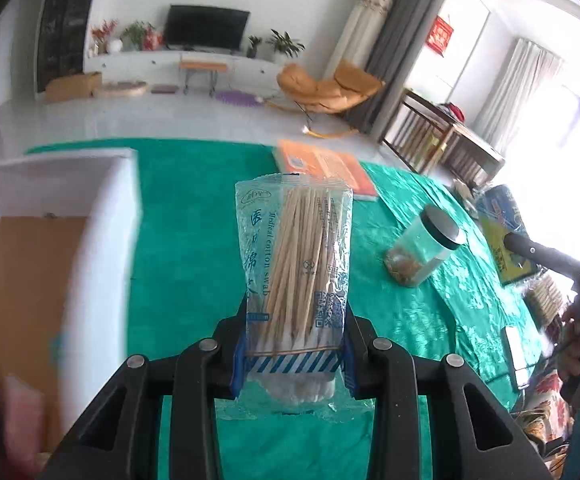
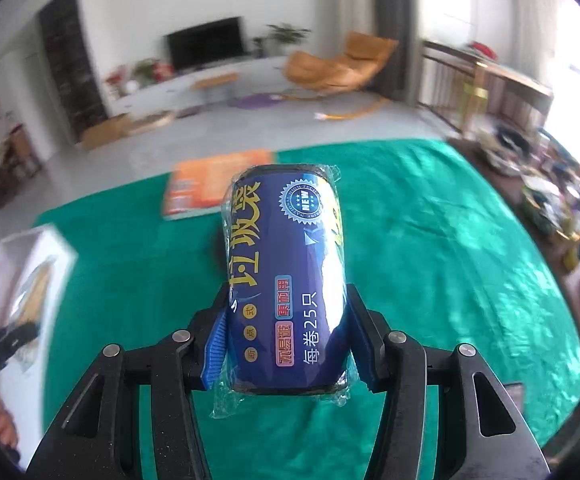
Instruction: Organize soft objects
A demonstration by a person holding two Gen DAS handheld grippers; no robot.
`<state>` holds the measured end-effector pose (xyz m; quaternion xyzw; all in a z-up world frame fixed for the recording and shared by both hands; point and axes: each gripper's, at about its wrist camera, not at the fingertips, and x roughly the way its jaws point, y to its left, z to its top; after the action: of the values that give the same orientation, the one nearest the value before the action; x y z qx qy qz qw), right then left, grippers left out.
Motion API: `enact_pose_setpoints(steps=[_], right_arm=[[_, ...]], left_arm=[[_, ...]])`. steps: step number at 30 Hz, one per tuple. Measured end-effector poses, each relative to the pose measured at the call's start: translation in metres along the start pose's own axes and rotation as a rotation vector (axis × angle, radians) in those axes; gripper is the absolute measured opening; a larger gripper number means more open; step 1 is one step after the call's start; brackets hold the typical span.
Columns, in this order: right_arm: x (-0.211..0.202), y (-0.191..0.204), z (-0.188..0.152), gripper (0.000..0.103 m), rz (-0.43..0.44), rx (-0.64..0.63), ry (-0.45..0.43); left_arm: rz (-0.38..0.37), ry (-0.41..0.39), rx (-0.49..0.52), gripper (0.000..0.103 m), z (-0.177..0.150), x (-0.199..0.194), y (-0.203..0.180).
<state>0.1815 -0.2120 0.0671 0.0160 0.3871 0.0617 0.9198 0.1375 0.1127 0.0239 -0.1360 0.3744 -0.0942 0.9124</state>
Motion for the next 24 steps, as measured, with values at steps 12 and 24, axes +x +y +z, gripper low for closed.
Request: enact_pose_setpoints(steps=[12, 24], right_arm=[[-0.032, 0.304, -0.056, 0.06, 0.661, -0.222, 0.102], [-0.041, 0.34, -0.103, 0.071, 0.612, -0.367, 0.111]], left_arm=[[0.523, -0.027, -0.133, 0.092, -0.071, -0.139, 0.163], [0.642, -0.092, -0.174, 0.1, -0.093, -0.164, 0.146]])
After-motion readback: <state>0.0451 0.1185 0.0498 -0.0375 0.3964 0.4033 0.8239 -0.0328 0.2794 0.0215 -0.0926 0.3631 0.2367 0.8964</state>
